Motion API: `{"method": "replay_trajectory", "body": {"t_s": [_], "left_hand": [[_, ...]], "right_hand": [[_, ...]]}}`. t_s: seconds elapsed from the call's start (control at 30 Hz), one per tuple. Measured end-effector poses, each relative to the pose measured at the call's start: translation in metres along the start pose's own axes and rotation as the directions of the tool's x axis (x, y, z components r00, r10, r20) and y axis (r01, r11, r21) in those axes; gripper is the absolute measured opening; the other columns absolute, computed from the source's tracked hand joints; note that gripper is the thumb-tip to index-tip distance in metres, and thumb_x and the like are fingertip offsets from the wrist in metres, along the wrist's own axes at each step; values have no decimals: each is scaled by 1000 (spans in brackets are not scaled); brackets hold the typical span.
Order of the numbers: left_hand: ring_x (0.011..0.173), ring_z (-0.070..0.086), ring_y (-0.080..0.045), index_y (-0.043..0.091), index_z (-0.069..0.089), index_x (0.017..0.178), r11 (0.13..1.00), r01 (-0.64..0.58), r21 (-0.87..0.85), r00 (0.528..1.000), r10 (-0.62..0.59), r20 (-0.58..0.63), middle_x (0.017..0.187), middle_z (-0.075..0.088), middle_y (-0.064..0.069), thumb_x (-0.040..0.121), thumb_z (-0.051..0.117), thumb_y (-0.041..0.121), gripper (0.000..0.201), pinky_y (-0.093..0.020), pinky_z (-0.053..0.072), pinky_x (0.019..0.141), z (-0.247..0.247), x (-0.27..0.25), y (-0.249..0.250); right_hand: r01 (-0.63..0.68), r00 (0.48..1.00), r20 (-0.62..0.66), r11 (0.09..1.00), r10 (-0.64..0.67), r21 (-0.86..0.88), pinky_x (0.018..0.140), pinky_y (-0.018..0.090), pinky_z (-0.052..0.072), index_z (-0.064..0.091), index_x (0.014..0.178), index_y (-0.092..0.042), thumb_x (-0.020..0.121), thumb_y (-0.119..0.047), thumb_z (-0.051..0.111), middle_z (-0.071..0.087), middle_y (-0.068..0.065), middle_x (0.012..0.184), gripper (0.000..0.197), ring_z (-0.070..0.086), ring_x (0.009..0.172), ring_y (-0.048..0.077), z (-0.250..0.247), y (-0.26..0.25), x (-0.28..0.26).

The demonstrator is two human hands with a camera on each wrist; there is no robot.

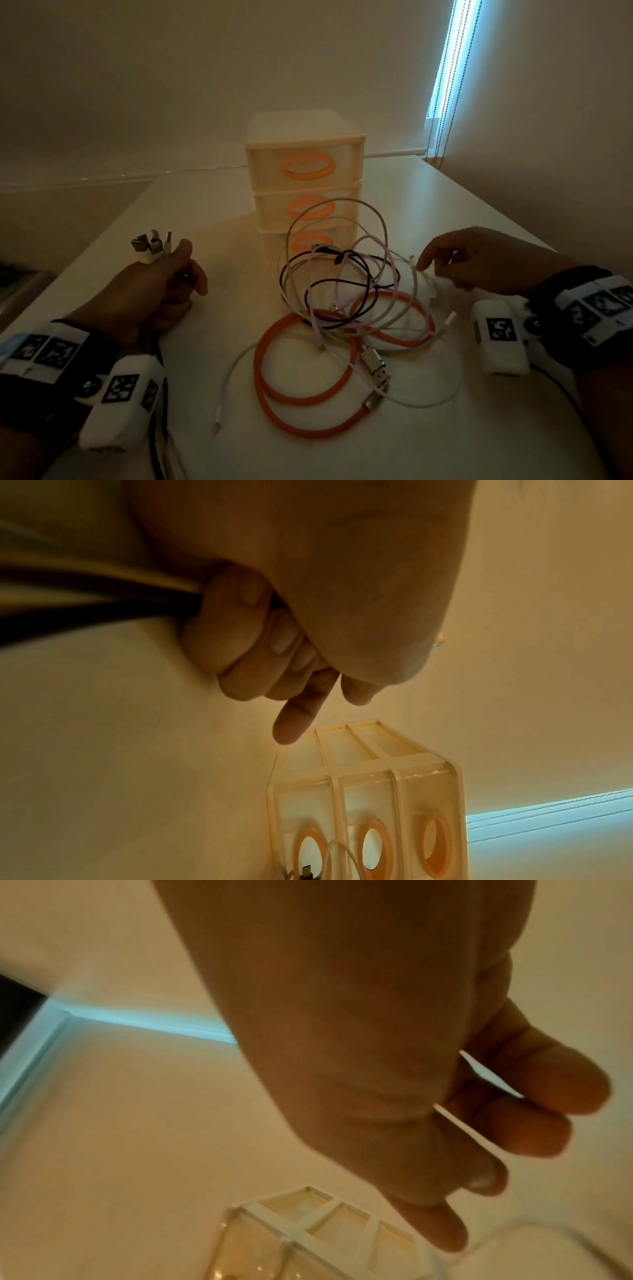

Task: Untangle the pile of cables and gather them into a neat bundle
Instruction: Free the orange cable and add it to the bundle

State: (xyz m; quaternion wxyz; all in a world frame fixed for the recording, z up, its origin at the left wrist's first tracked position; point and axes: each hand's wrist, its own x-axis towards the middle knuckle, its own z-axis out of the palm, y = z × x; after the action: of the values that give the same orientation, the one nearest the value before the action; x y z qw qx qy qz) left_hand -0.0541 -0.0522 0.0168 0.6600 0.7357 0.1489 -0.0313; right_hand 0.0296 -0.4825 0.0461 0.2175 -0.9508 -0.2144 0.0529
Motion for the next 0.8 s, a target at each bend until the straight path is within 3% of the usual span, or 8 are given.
{"method": "replay_trajectory", "body": {"t_s": [0.07, 0.13, 0.23, 0.33, 0.43, 0.6, 0.7, 0.8], "left_hand": [[43, 17, -12, 7, 65, 72, 1000, 5, 7, 1000, -5, 7, 58, 24, -1, 89, 46, 66, 64, -15, 18, 40, 2, -2, 1], [43, 17, -12, 5, 64, 75, 1000, 0, 9, 1000, 0, 10, 58, 24, 0, 90, 45, 65, 65, -15, 17, 41, 4, -3, 2], [43, 16, -11, 4, 63, 77, 1000, -4, 18, 1000, 4, 2, 57, 24, 0, 92, 44, 64, 65, -15, 16, 41, 5, -3, 3], [43, 15, -11, 5, 63, 76, 1000, -3, 16, 1000, 3, 10, 57, 23, 1, 93, 43, 64, 65, -14, 17, 40, 4, -4, 4], [42, 16, -11, 5, 63, 74, 1000, -5, 22, 1000, 5, 16, 56, 24, 2, 93, 43, 64, 65, -15, 18, 40, 3, -3, 3], [44, 15, -11, 4, 63, 77, 999, -8, 32, 1000, 7, 29, 58, 22, 0, 93, 43, 63, 65, -15, 17, 40, 4, -2, 3], [43, 15, -11, 4, 63, 78, 999, -17, 38, 1000, 16, 27, 58, 22, 1, 90, 45, 64, 64, -14, 17, 40, 4, -3, 2], [44, 15, -11, 4, 63, 79, 999, -21, 41, 999, 20, 25, 58, 22, 1, 91, 45, 64, 64, -15, 16, 42, 3, -4, 3]], "right_hand": [[19, 989, -149, 994, -3, 106, 61, 28, 54, 72, 85, -33, 93, -6, 62, 70, 1, 81, 29, 63, 60, 12, -7, -4, -5], [144, 971, -229, 942, -74, 303, 59, 37, 51, 72, 79, -27, 91, 0, 63, 67, 10, 72, 31, 57, 55, 15, -13, -18, -14], [286, 958, -146, 790, -246, 542, 53, 33, 50, 72, 88, -18, 86, -15, 67, 65, 13, 68, 6, 56, 53, 19, -15, -54, -28], [239, 943, 139, 907, -302, 348, 58, 25, 55, 73, 96, -30, 77, -45, 70, 70, 7, 74, 25, 65, 59, 13, 1, -76, -27], [185, 928, 305, 975, -214, 121, 60, 25, 52, 71, 100, -42, 69, -55, 82, 68, 5, 78, 35, 61, 59, 6, 15, -76, -19], [159, 931, 311, 979, -192, 129, 58, 23, 50, 67, 103, -39, 72, -41, 89, 67, 4, 79, 38, 57, 58, 6, 23, -68, -16], [173, 941, 286, 984, -180, 52, 56, 19, 49, 63, 103, -39, 76, -37, 86, 67, 3, 81, 36, 57, 58, 3, 28, -69, -14], [204, 960, 205, 978, -192, -40, 57, 15, 47, 63, 99, -34, 82, -20, 79, 64, 1, 76, 27, 55, 60, 0, 28, -65, -10]]}}
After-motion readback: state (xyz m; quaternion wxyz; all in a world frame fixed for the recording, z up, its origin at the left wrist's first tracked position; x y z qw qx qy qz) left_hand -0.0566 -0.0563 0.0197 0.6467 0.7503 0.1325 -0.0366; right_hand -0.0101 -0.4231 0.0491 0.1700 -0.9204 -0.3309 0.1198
